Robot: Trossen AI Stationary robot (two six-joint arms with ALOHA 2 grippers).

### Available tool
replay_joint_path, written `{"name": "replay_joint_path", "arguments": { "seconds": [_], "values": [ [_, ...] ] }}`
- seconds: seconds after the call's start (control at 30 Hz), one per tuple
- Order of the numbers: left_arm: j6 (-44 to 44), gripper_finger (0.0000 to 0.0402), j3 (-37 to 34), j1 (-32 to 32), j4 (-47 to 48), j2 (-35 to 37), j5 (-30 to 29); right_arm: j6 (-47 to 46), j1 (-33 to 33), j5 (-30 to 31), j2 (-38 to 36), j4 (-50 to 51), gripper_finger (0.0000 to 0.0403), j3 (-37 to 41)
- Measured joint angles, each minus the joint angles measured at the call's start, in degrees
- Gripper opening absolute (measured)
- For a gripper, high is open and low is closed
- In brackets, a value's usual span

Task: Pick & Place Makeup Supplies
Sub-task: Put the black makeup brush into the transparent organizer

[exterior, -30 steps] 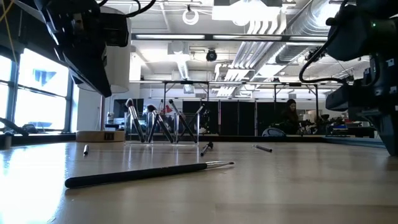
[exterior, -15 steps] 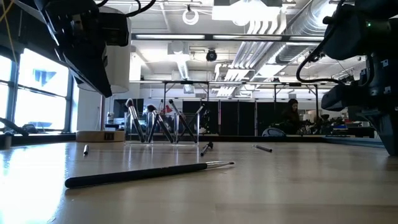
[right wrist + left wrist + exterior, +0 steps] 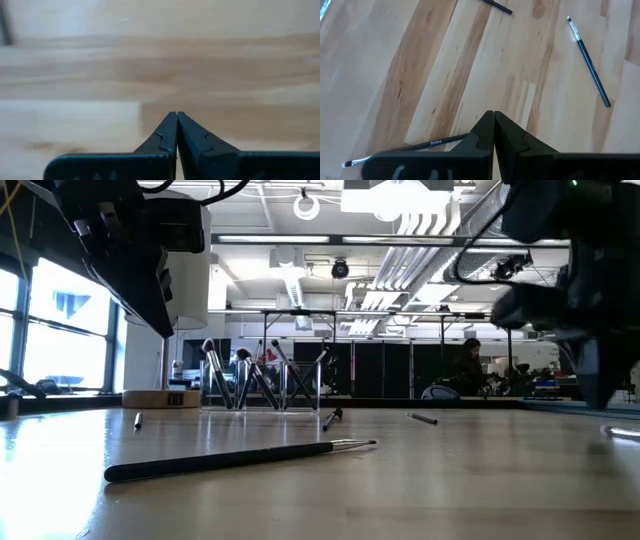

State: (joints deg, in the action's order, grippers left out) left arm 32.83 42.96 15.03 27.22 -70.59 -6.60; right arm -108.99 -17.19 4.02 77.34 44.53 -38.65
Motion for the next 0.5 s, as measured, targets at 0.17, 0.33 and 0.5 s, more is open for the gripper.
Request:
{"name": "replay_joint_path", "arguments": {
  "seconds": [0.17, 0.33, 0.5],
  "values": [
    [-1.63, 0.0, 0.02, 0.0, -0.02, 0.0, 1.72, 1.03, -1.13, 0.19, -0.04, 3.56, 0.0001, -3.51],
    [-3.1, 0.0, 0.04, 0.0, -0.02, 0.0, 1.64, 1.42, -1.94, 0.99, -0.09, -0.91, 0.0008, -4.75],
    [-3.97, 0.0, 0.04, 0.0, -0.04, 0.0, 1.56, 1.53, -2.72, 2.67, 0.8, -8.99, 0.0033, -4.64]
  ]
}}
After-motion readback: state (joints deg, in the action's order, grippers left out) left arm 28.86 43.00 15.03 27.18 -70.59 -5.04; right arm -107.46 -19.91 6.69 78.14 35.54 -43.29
